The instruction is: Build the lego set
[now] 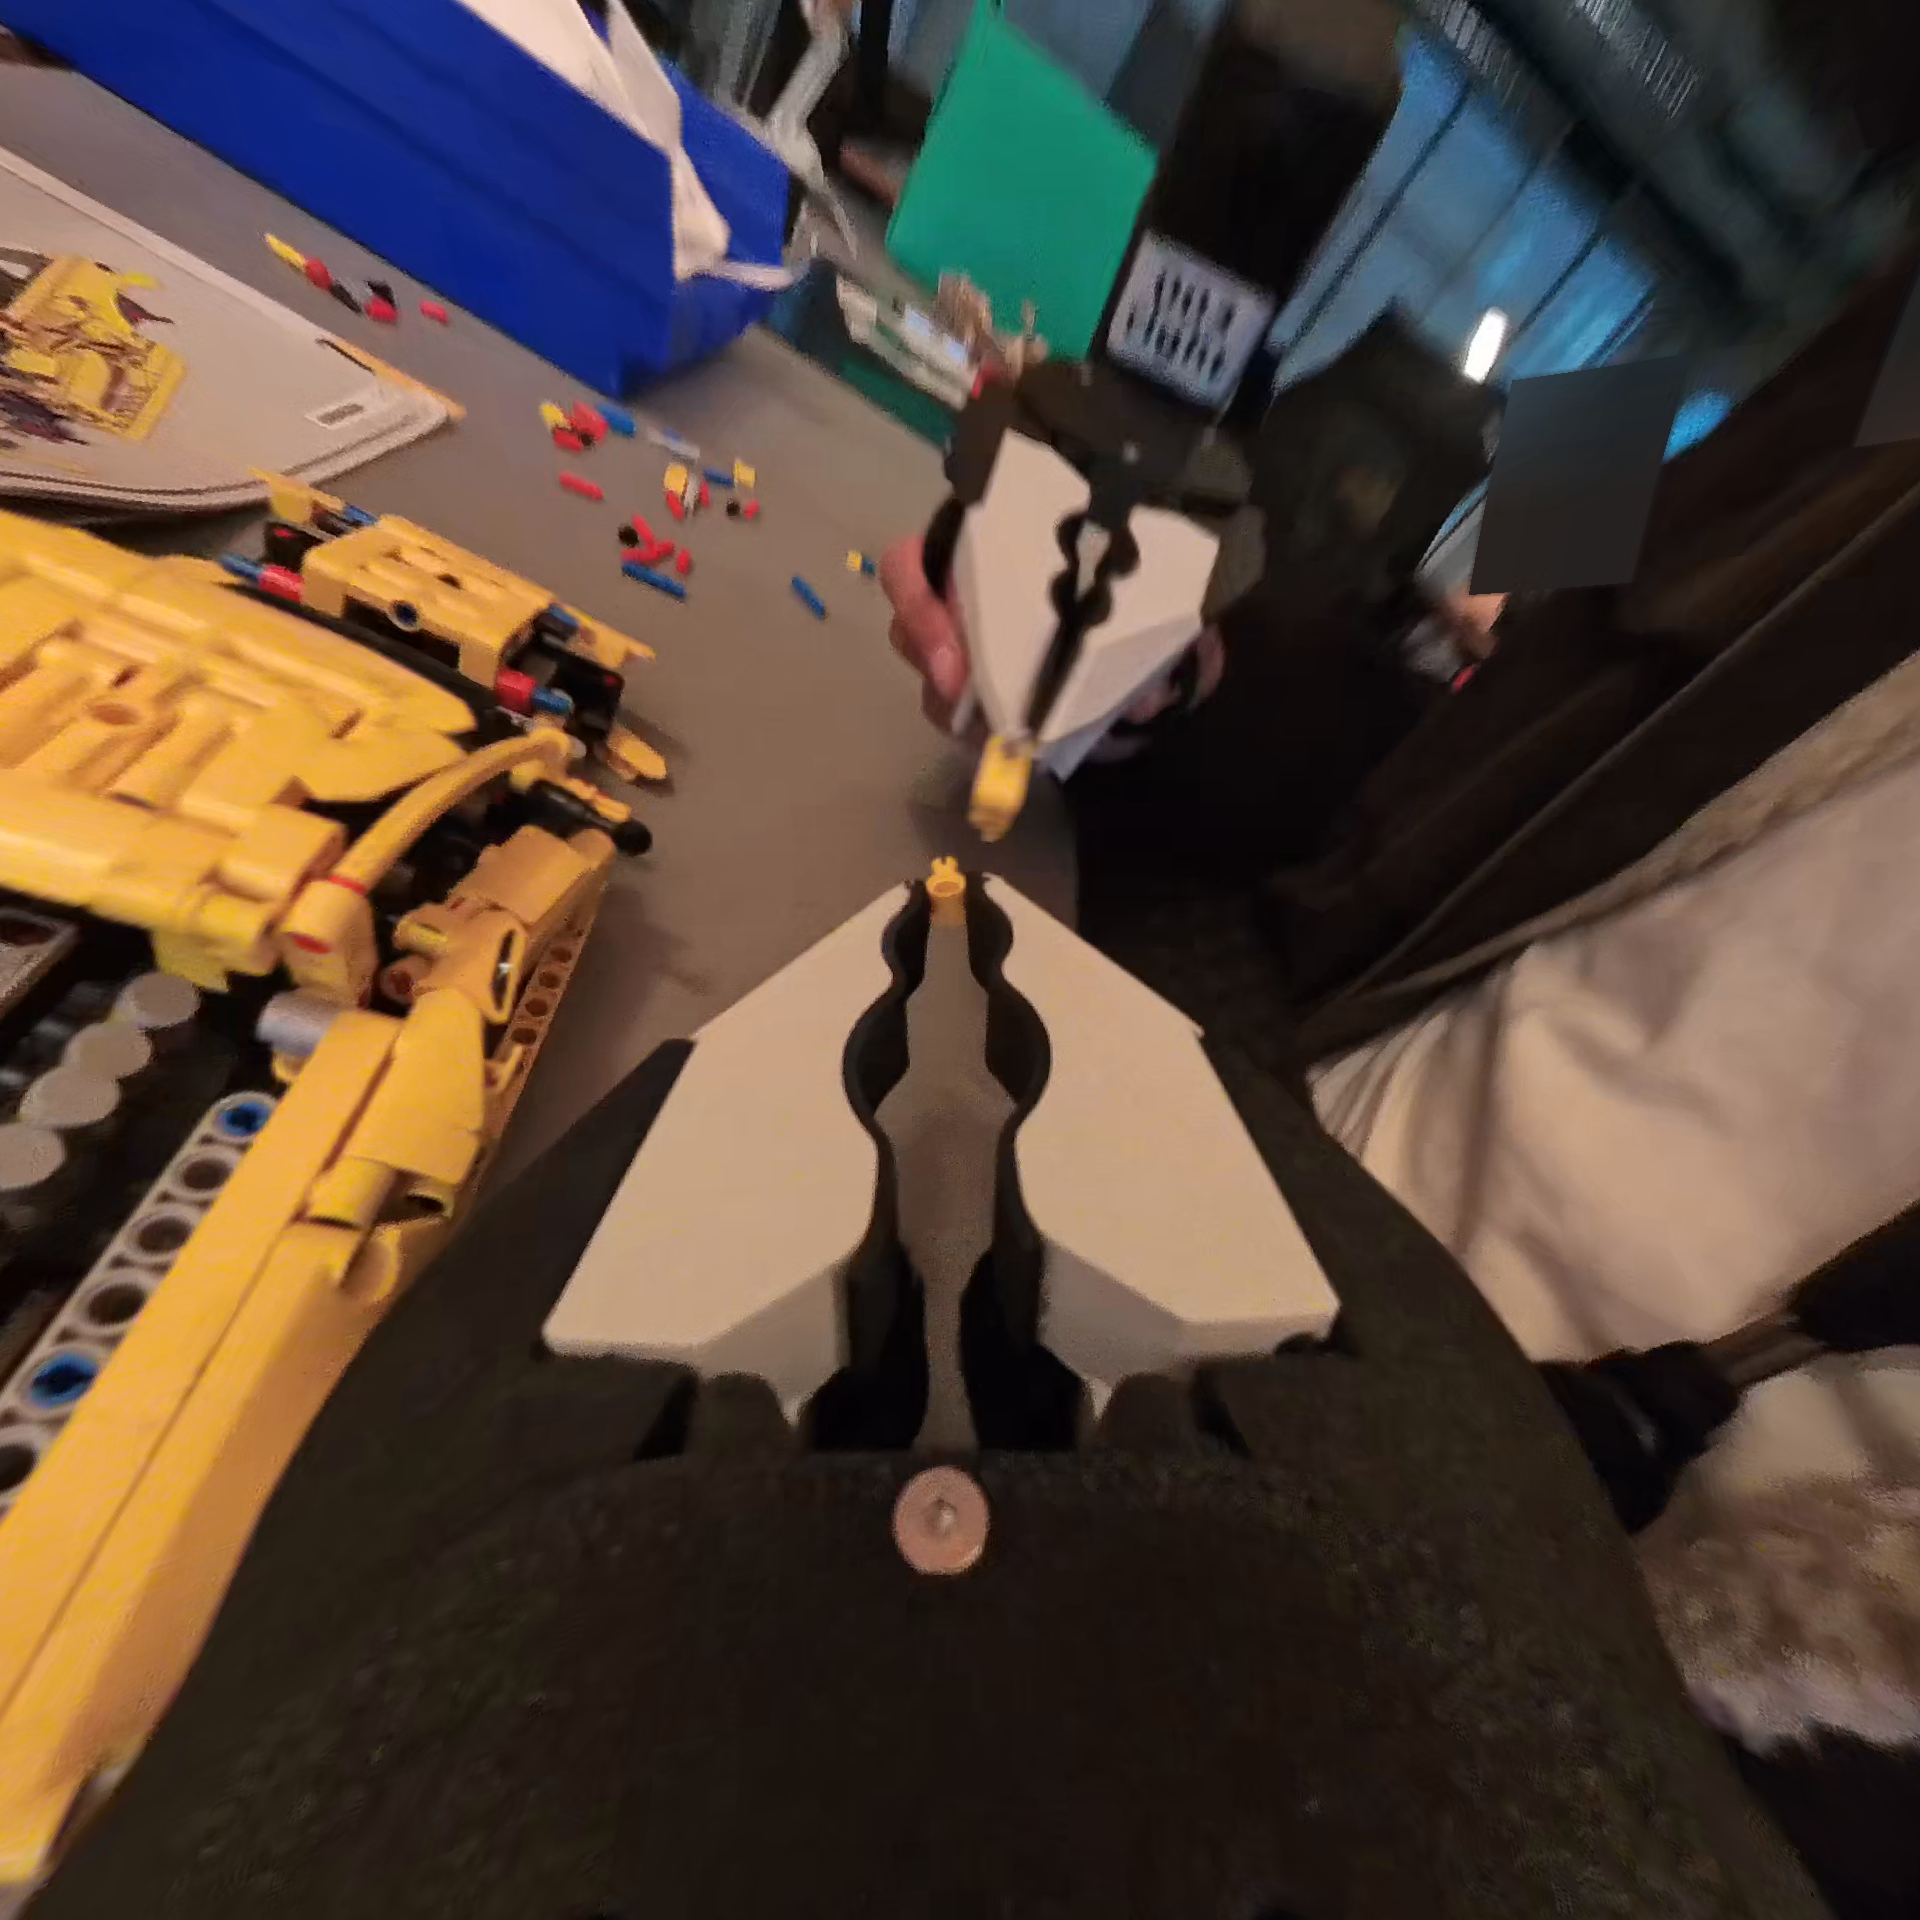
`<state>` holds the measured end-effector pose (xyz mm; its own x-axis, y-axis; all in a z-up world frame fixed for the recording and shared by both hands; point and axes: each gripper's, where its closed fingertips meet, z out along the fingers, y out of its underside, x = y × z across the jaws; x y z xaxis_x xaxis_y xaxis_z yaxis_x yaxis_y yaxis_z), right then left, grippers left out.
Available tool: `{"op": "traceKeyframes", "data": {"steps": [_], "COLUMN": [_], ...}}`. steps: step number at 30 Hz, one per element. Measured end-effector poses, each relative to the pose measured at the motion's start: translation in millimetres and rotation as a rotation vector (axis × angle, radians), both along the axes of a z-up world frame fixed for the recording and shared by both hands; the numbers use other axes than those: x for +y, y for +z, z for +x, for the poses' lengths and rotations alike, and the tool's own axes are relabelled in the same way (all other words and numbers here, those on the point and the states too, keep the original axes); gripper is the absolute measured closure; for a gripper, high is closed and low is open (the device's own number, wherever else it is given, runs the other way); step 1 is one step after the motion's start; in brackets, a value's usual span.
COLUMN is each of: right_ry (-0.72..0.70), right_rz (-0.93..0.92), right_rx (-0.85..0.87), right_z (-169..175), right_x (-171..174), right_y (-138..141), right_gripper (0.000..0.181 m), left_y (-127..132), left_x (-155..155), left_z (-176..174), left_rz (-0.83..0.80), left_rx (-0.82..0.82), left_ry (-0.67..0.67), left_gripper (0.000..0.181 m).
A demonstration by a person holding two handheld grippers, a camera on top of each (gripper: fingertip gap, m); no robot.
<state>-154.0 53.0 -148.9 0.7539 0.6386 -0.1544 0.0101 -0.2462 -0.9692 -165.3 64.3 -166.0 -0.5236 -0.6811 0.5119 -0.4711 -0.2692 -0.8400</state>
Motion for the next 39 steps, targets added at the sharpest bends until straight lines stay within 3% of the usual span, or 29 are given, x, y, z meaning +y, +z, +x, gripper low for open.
{"op": "traceKeyframes", "data": {"steps": [5, 12, 22, 30, 35, 39], "right_ry": [0.066, 0.319, 0.542, 0.503, 0.478, 0.482], "right_rz": [0.163, 0.06, -0.006, 0.022, -0.072, -0.46], "right_rx": [0.178, 0.309, 0.303, 0.296, 0.252, 0.002], "right_z": [-11.8, -36.2, -44.2, -40.3, -35.1, -19.8], "right_x": [-4.0, -18.5, -28.5, -22.1, -28.4, -47.4], "right_y": [27.5, 30.0, 33.9, 32.4, 13.8, -54.0], "right_gripper": [0.181, 0.181, 0.181, 0.181, 0.181, 0.181], "left_y": [31.2, 45.2, 47.7, 49.6, 27.0, -15.9], "left_x": [2.1, -18.8, -30.8, -26.3, -30.2, -30.4], "left_z": [-8.6, -29.4, -42.2, -39.2, -32.1, -28.5], "left_rz": [-0.235, -0.571, -0.679, -0.772, -0.651, -0.328], "left_rx": [-0.074, 0.027, 0.099, 0.118, 0.193, 0.284], "left_ry": [-0.052, -0.302, -0.439, -0.44, -0.377, -0.28], "left_gripper": [0.175, 0.175, 0.175, 0.175, 0.175, 0.175]}}
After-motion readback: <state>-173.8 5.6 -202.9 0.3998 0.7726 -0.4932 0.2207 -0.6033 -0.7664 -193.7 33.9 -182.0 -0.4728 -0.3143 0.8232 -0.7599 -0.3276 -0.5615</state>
